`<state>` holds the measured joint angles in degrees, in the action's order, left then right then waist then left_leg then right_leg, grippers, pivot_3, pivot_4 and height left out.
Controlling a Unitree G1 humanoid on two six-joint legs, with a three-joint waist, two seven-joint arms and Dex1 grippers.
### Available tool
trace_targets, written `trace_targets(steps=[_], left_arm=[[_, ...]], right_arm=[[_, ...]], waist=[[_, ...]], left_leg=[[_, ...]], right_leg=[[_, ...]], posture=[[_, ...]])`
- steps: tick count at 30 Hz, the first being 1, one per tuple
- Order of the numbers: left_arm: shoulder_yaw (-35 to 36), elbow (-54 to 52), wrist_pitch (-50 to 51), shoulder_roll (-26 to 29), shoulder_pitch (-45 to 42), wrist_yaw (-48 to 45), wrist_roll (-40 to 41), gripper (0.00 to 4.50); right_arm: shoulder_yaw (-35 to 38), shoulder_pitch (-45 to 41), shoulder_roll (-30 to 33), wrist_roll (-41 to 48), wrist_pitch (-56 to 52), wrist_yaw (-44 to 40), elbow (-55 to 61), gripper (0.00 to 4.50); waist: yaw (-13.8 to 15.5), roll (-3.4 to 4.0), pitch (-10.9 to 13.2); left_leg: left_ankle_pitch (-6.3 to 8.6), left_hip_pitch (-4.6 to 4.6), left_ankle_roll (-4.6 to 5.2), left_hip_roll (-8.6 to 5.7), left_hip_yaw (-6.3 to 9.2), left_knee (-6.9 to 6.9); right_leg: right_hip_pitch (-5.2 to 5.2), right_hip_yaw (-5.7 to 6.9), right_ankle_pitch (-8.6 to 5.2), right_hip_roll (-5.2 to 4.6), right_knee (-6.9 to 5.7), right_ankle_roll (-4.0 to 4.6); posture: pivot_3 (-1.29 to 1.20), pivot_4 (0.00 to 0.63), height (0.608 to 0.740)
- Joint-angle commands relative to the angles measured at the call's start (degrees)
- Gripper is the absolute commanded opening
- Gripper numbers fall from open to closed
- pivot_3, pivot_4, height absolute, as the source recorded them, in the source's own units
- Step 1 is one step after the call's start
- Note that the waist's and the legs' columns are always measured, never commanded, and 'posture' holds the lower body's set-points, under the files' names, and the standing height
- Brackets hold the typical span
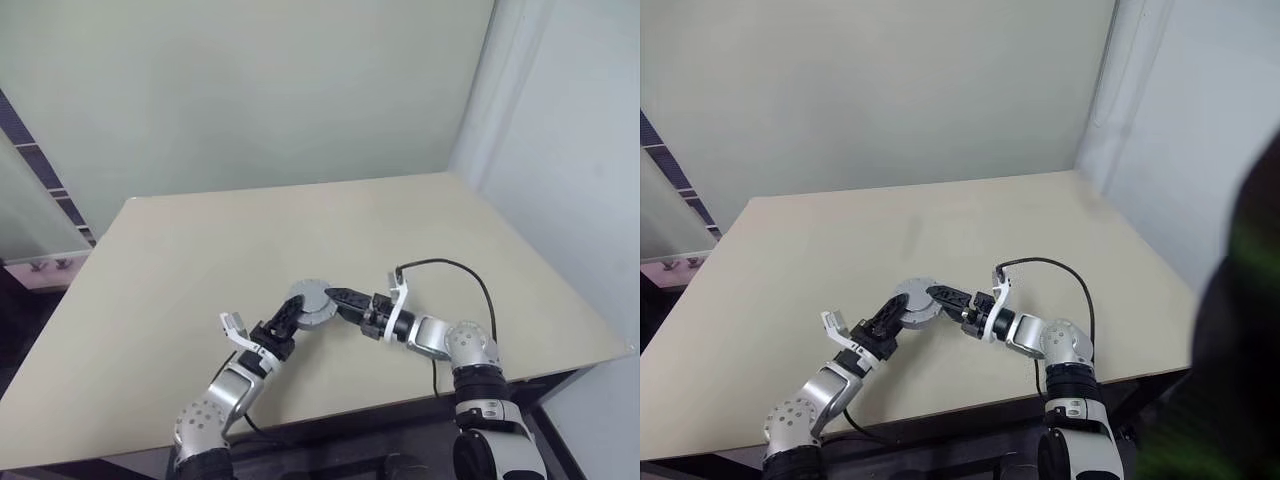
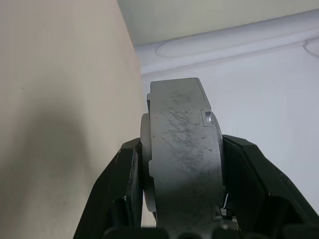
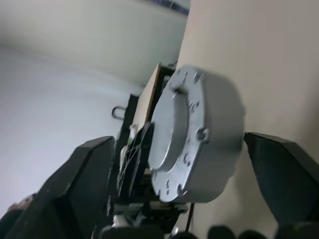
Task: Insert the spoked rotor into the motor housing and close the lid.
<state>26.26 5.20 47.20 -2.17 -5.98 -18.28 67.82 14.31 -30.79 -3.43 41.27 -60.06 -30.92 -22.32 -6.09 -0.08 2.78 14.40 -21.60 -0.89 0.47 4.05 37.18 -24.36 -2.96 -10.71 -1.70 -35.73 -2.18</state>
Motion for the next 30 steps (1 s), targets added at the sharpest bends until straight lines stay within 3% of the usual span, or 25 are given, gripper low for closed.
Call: trace_targets(steps=[1,9,12,20,30], left_arm=[[0.7,-1.6,-8.0,0.7,-2.4,0.1,-4.1,1.96],[-3.7,8.1,-31.3,8.8,-6.8,3.6,-31.2,1.96],[-5.3,12.6,-36.7,12.0,-8.3,2.9,-37.5,1.96],[-3.9,17.2,-42.9,14.0,-10.6,0.9,-39.6,1.96],[-3.0,15.9,-45.3,15.2,-10.1,-0.2,-39.9,1.96]], right_arm=[[-4.5,0.7,0.8,-4.6,8.6,-1.5,3.4,4.50],[-24.0,5.2,7.1,-24.3,31.8,-4.9,8.9,4.50],[-29.8,5.7,9.5,-30.9,39.7,-5.4,9.2,4.50],[-34.9,6.9,11.0,-37.7,50.6,-6.3,9.1,4.50],[-35.8,8.2,11.7,-40.2,52.5,-6.9,9.1,4.50]], waist=[[0.0,0.00,0.0],[0.1,-0.02,0.0],[0.4,-0.12,0.0],[0.7,-0.27,0.0],[0.7,-0.45,-0.1]], left_leg=[[0.00,0.00,0.00,0.00,-0.01,0.00],[-0.01,0.04,-0.01,0.01,-0.06,-0.03],[0.00,0.02,-0.01,0.00,-0.06,-0.02],[-0.01,0.01,-0.02,0.02,-0.04,-0.01],[-0.01,0.02,-0.01,0.05,-0.03,0.05]], right_leg=[[0.00,-0.01,0.00,0.00,0.00,0.00],[-0.02,-0.22,0.01,0.15,-0.02,0.00],[-0.02,-0.46,0.01,0.30,0.00,0.00],[0.00,-1.00,0.03,0.65,-0.03,-0.04],[0.01,-1.05,0.07,0.71,-0.08,-0.09]], posture=[[0.00,0.000,0.740],[0.00,0.000,0.740],[0.00,0.000,0.740],[0.00,0.000,0.740],[0.00,0.000,0.740]])
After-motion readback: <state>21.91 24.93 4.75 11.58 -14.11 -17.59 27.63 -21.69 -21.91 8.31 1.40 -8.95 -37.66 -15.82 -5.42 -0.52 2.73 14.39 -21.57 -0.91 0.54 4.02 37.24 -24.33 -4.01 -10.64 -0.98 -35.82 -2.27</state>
